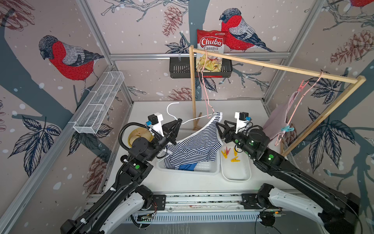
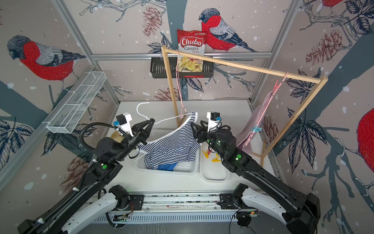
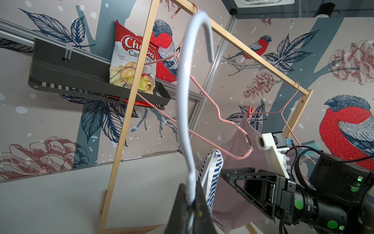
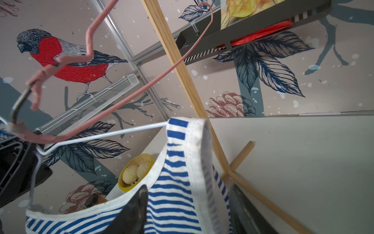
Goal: Remove the clothespins securing tank tops to the hanger
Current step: Remove the tank top from the hanger.
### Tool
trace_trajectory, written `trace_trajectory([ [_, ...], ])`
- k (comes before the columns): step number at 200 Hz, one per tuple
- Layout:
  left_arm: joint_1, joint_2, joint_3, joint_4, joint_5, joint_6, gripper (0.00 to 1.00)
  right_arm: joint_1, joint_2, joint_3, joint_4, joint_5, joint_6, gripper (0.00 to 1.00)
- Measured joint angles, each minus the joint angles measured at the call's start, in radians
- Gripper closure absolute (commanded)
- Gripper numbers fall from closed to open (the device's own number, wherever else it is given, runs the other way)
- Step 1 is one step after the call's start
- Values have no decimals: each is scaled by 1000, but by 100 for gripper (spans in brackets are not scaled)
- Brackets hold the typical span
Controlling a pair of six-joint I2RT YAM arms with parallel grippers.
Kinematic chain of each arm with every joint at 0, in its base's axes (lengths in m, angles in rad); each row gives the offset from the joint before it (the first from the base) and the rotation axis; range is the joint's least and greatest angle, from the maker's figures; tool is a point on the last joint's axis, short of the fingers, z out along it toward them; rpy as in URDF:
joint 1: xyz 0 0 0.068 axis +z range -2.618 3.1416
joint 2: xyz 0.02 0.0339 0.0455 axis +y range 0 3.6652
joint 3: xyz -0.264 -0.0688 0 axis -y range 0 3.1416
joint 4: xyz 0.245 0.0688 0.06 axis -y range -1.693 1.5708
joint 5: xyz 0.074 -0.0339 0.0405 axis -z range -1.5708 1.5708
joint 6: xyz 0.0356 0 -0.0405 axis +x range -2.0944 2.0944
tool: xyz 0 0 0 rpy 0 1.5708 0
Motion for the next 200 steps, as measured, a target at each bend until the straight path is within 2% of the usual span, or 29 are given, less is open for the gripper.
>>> trace_trajectory([
  [43, -6, 5, 5, 0, 18, 1, 100, -1, 71, 23, 23, -53, 0, 48],
  [81, -8, -6, 18, -17, 16, 8, 100, -13, 88, 35, 14, -60, 5, 80],
  [112, -10, -8, 36, -58, 5, 32, 100, -26, 71, 29, 14, -65, 5, 90],
  [126, -10, -15, 41, -85, -16, 38, 100, -33, 55, 22, 15, -67, 9, 100],
  [156, -11, -34, 53, -145, -61, 69, 100, -57, 5, -20, 19, -70, 35, 100],
  [200, -11, -48, 63, -194, -59, 105, 100, -106, -85, -92, 47, -48, 95, 100],
])
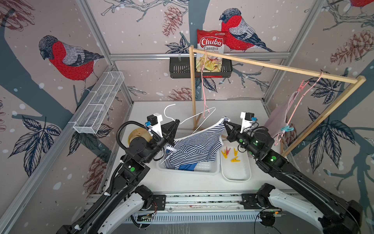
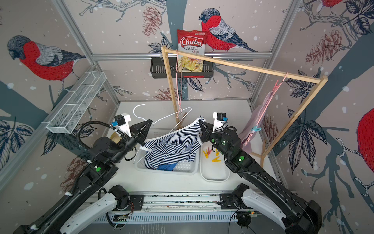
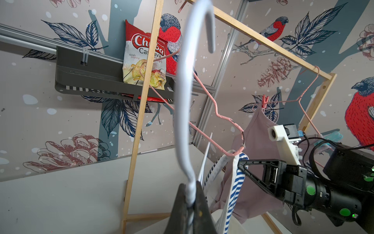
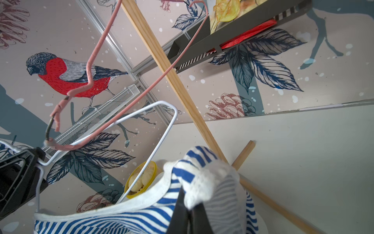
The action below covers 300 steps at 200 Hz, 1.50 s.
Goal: Remove the clothespins securing tank tops to the hanger
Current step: Remove the tank top from the hanger.
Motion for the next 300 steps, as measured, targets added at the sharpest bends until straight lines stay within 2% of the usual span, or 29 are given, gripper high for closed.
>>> trace_trajectory([
  [33, 0, -14, 0, -6, 8, 19, 100, -39, -6, -18, 3, 31, 52, 100],
  [59, 0, 13, 31, -8, 32, 30, 100, -19, 14, -72, 5, 29, 91, 100],
  [93, 0, 69, 88, -14, 72, 51, 100, 96, 25, -212, 24, 26, 143, 80],
  [110, 0, 91, 101, -14, 77, 51, 100, 166, 47, -232, 58, 30, 148, 57],
  [116, 0, 98, 105, -13, 77, 51, 100, 185, 54, -234, 68, 30, 147, 52],
  [139, 0, 122, 114, -16, 77, 50, 100, 231, 52, -234, 78, 41, 130, 42],
  [158, 0, 135, 122, -33, 65, 48, 100, 307, -19, -236, 20, 151, 84, 33],
  [184, 0, 143, 131, -51, 38, 47, 100, 439, -134, -248, -80, 403, 32, 32],
  [206, -1, 161, 145, -58, 24, 45, 100, 492, -158, -248, -116, 522, -26, 29],
  [224, 0, 176, 151, -58, 25, 37, 100, 547, -124, -231, -93, 528, -113, 25],
  [240, 0, 188, 153, -58, 24, 28, 100, 582, -37, -176, -47, 520, -208, 22],
  [300, 0, 229, 174, -57, 50, -5, 100, 624, 254, 88, 98, 389, -488, 17],
])
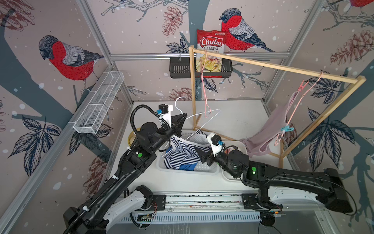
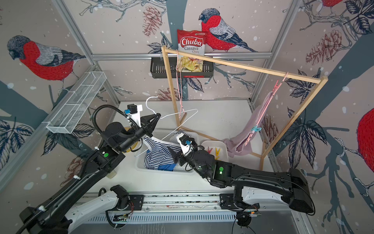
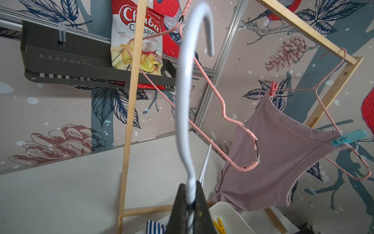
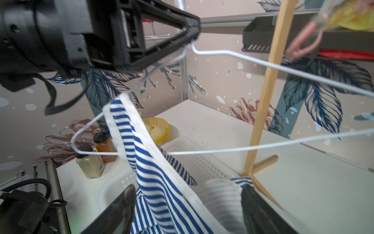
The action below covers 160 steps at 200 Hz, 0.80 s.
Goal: Remove the clothespins securing tank tops to the hanger
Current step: Remove the tank top from the hanger.
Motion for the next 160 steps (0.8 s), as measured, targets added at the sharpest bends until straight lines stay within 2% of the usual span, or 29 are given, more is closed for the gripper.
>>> trace_trajectory([
  [34, 0, 21, 29, -1, 2, 1, 100, 0, 125, 116, 24, -132, -83, 17],
  [65, 0, 34, 55, -12, 2, 5, 100, 7, 209, 127, 47, -220, -108, 16],
  [114, 0, 46, 68, -46, 6, 11, 100, -10, 328, 234, 34, -227, -118, 18],
  [160, 0, 38, 68, -62, 4, 11, 100, -2, 304, 206, 50, -212, -160, 19],
])
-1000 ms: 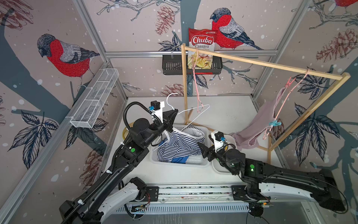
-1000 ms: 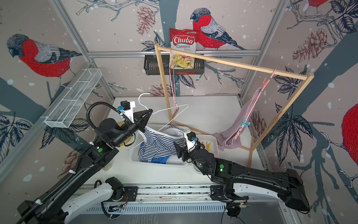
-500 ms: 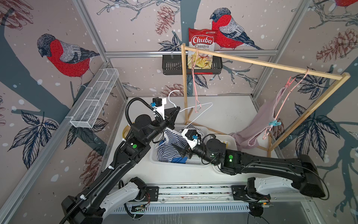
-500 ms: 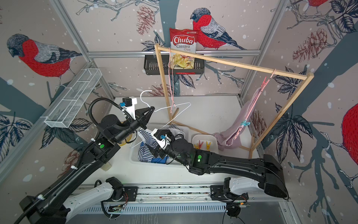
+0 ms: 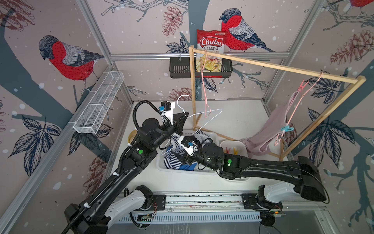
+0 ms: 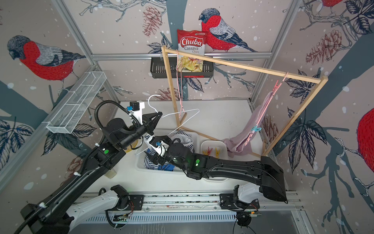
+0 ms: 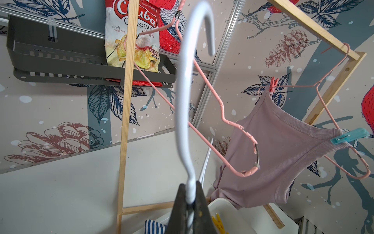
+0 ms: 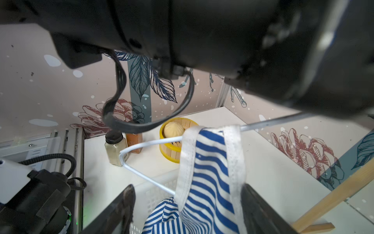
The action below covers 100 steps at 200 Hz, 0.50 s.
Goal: Remove the clothespins securing tank tops to the hanger
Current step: Remove the tank top from the hanger.
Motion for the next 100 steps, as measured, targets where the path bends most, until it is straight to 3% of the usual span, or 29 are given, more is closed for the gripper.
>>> trace_trajectory([
  [33, 0, 0, 0, 0, 0, -2, 100, -32, 2, -15, 4, 18, -2, 19],
  [51, 0, 0, 0, 0, -6, -8, 100, -69, 29, 11, -4, 7, 6, 32],
  [91, 0, -4, -29, 20, -4, -31, 100, -70, 35, 7, -1, -64, 27, 51],
  [100, 0, -2, -32, 25, -5, -35, 100, -71, 39, 7, 3, -81, 33, 60],
])
